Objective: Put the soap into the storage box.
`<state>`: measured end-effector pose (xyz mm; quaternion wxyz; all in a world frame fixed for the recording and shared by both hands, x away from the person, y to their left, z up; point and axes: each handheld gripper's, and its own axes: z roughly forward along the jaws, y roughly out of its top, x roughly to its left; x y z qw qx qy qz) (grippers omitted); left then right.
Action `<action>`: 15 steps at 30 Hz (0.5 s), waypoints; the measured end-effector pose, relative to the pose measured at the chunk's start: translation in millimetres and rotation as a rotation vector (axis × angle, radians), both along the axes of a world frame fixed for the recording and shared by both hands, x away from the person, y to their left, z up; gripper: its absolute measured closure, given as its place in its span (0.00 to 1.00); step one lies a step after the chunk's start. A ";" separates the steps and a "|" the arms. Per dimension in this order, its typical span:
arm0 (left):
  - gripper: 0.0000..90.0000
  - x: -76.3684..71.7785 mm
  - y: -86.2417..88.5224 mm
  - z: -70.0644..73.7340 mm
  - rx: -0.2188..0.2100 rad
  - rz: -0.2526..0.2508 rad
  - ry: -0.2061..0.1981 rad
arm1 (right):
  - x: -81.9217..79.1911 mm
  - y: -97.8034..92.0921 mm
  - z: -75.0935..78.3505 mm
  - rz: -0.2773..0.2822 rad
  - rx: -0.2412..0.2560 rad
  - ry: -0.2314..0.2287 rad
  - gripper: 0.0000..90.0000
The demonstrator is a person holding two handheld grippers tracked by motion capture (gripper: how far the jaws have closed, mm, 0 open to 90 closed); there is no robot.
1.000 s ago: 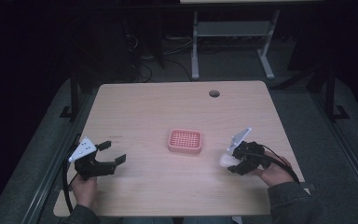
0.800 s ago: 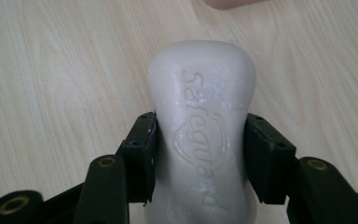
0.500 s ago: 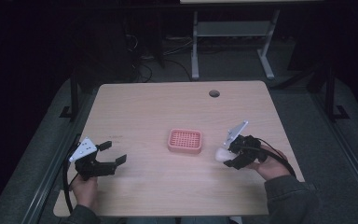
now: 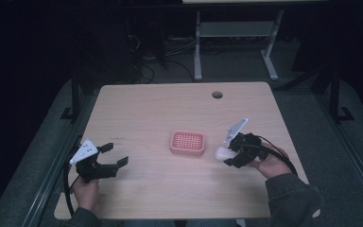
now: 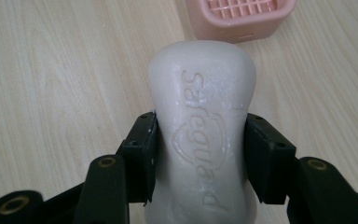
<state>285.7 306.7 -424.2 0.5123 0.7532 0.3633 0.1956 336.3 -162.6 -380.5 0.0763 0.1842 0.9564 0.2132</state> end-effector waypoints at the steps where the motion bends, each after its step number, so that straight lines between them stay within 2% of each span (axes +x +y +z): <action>1: 0.16 0.1 -0.1 -0.1 0.000 0.000 0.001 | 0.7 0.3 0.4 0.001 0.000 -0.002 0.54; 11: 0.16 -0.1 -0.5 0.3 0.010 0.000 0.002 | 9.6 10.3 4.4 0.019 0.004 0.007 0.54; 13: 0.16 -0.2 -0.3 0.2 0.010 -0.001 0.002 | 11.7 13.2 6.2 0.025 -0.003 -0.002 0.54; 15: 0.16 -0.1 0.0 0.2 0.006 0.000 0.001 | 14.7 15.4 7.6 0.027 0.014 0.001 0.54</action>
